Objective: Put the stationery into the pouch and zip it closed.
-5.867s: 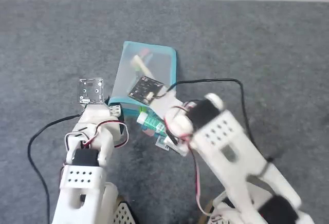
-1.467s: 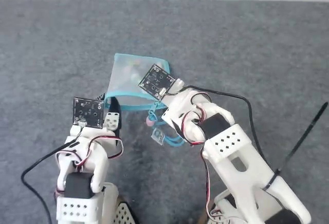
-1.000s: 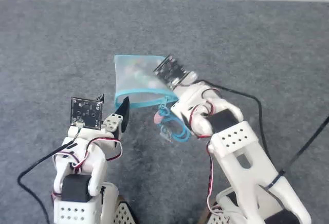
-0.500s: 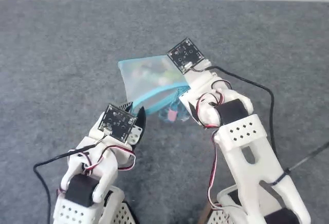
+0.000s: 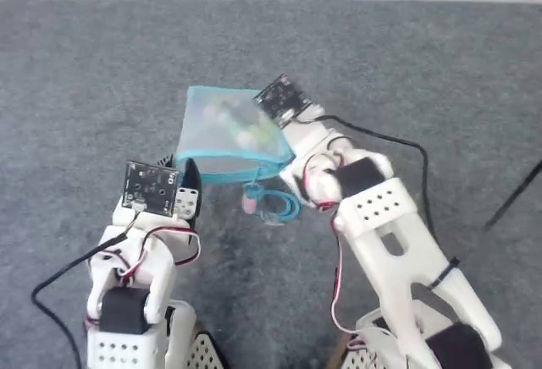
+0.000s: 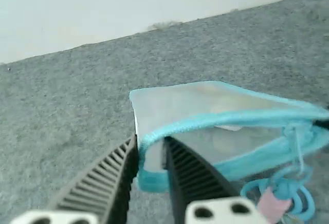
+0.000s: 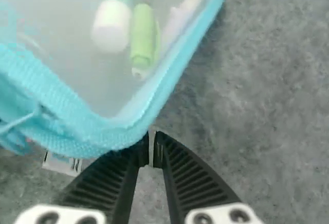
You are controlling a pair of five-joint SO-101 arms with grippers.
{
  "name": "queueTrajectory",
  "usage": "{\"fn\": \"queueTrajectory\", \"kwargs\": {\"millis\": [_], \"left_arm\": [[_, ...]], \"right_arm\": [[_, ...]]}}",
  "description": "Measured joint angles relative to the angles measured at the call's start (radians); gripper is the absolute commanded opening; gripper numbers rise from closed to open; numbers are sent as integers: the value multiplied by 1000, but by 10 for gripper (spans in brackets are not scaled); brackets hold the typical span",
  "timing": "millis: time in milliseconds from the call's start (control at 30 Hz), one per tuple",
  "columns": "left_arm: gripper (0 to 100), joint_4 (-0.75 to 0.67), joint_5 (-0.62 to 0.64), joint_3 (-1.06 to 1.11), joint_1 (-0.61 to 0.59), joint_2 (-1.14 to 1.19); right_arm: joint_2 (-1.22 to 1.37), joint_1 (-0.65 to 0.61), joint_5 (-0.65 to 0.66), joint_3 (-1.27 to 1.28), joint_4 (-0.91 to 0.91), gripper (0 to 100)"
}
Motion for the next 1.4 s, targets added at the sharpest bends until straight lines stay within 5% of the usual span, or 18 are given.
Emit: {"fn": "queueTrajectory", "kwargs": {"millis": [267, 800, 967, 1400], "left_arm": [[13, -5, 0, 0, 5, 0], [13, -5, 0, 0, 5, 0], [13, -5, 0, 0, 5, 0], [13, -5, 0, 0, 5, 0]], "right_arm": [[-11, -123, 74, 124, -48, 169], [-620, -127, 83, 420, -160, 191], [-612, -129, 83, 420, -163, 327], [-391, -210, 184, 331, -187, 310]]}}
